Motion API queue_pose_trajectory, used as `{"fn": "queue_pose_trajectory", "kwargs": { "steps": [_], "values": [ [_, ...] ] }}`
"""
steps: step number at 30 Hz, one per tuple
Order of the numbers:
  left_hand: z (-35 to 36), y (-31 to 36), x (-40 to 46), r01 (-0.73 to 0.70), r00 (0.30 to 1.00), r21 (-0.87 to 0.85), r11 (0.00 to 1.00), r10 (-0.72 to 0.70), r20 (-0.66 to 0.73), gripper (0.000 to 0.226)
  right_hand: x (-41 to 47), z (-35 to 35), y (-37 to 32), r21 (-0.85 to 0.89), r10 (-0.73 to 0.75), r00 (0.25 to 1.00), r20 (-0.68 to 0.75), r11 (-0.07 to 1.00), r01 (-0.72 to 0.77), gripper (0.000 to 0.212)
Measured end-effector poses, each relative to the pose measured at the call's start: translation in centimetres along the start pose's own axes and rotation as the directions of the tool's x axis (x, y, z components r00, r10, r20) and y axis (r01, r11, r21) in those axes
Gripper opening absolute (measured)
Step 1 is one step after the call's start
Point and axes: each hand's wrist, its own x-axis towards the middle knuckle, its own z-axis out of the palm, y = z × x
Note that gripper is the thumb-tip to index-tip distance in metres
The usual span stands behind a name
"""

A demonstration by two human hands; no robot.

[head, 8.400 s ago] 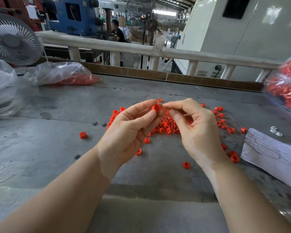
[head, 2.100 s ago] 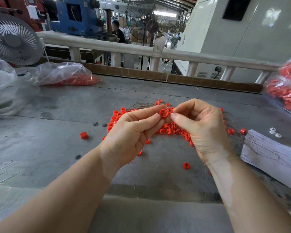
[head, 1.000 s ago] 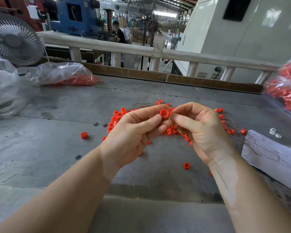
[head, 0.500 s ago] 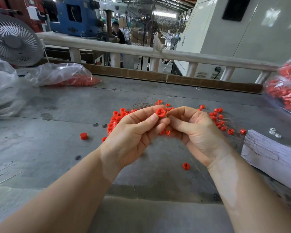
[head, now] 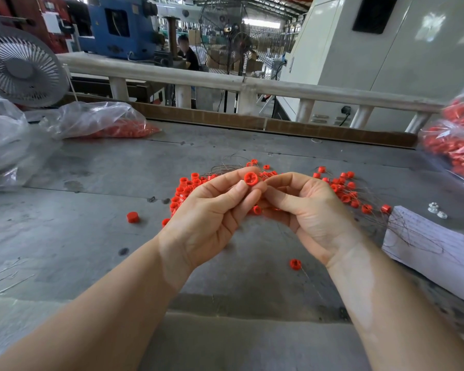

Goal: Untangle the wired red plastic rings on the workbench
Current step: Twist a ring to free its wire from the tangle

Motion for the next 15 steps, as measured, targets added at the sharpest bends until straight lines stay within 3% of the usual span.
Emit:
{"fn": "queue_pose_trajectory", "kwargs": {
  "steps": [11,15],
  "values": [
    [-0.22,-0.08,0.15,0.009,1.000,-0.018,1.000,-0.009,-0.015,0.022,-0.17,0.19,0.08,-0.122,0.087,0.996,0.001,0.989,-0.087,0.023],
    [-0.46,-0.09,0.33,0.000,0.999,-0.018,1.000,-0.001,-0.038,0.022,0.04,-0.11,0.17,-0.167,0.061,0.998,-0.008,0.984,-0.061,0.007]
  ]
}}
